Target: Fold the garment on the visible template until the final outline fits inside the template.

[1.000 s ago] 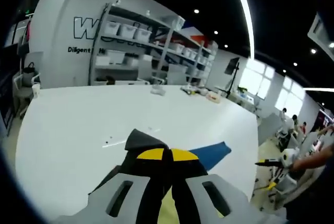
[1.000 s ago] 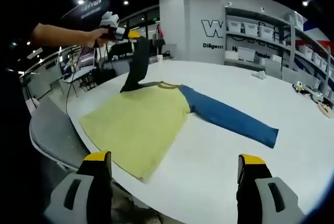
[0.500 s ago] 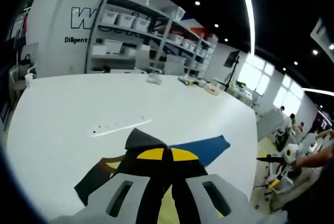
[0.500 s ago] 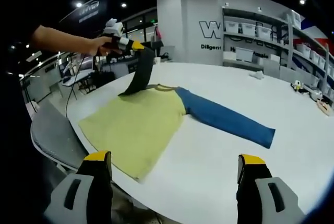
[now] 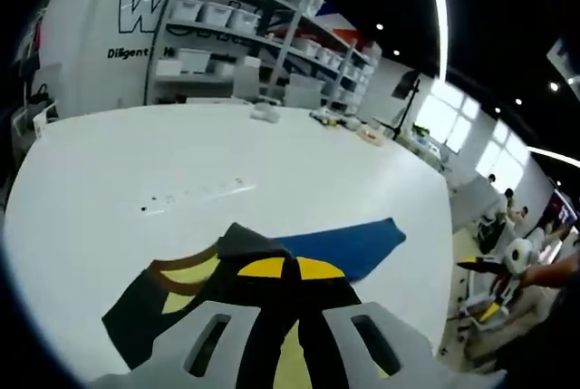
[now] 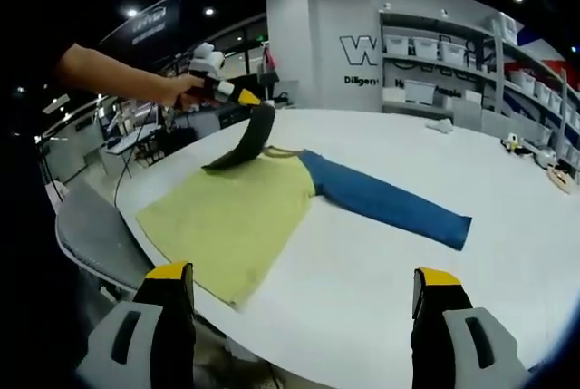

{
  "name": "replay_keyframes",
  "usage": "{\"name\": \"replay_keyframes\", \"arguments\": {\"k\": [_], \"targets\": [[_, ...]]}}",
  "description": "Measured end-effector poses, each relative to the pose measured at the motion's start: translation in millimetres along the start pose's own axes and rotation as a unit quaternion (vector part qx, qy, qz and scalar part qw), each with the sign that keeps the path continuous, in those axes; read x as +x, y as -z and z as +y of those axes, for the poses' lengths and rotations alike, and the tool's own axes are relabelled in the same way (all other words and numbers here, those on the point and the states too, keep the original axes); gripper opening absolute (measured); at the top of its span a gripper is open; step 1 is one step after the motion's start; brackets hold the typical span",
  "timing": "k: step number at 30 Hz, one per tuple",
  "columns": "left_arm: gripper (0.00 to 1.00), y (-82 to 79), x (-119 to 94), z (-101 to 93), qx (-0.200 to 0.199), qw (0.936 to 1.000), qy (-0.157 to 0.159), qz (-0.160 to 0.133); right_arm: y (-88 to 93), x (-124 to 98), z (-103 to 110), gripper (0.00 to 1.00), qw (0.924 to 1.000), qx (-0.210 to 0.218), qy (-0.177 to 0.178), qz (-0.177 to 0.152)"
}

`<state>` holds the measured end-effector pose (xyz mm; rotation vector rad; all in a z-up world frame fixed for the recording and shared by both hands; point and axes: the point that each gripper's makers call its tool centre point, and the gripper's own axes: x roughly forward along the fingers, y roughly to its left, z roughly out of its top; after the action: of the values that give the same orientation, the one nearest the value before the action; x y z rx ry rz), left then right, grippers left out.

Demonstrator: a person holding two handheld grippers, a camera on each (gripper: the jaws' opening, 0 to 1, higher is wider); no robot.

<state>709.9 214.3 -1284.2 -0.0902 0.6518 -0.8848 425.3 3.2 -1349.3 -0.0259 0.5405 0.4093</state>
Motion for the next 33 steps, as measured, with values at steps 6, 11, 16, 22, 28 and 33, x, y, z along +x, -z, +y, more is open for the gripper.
{"name": "replay_keyframes", "arguments": {"k": [6, 11, 16, 22, 28, 33], "targets": [[0.0, 11.9, 13.8, -10.0, -0.002, 0.9998, 0.01, 0.016, 2.6, -2.7, -7.6, 0.99, 1.0, 0.005, 0.003, 0.003], [0.0, 21.9, 25.1, -16.1, 0.002, 0.9994, 0.014, 0.031, 2.5, -2.5, -8.4, 0.99, 1.0, 0.006, 0.002, 0.0], [0.0, 37.5, 36.6, -21.7, 0.009, 0.9984, 0.019, 0.052, 1.3, -1.6, -2.6, 0.99, 1.0, 0.003, -0.004, -0.004], [0.0, 51.9, 50.4, -27.0, 0.008, 0.9975, 0.023, 0.067, 4.1, -0.8, 1.4, 0.99, 0.9999, -0.006, -0.014, 0.003], [0.0, 67.2, 62.1, -28.1, 0.001, 0.996, 0.024, 0.086, 7.9, -0.7, -0.6, 0.99, 0.9996, -0.015, -0.021, 0.013], [0.0, 79.0, 72.5, -31.0, -0.002, 0.9949, 0.027, 0.098, 8.6, -1.8, -3.3, 0.99, 0.9997, -0.004, -0.02, 0.011]]}}
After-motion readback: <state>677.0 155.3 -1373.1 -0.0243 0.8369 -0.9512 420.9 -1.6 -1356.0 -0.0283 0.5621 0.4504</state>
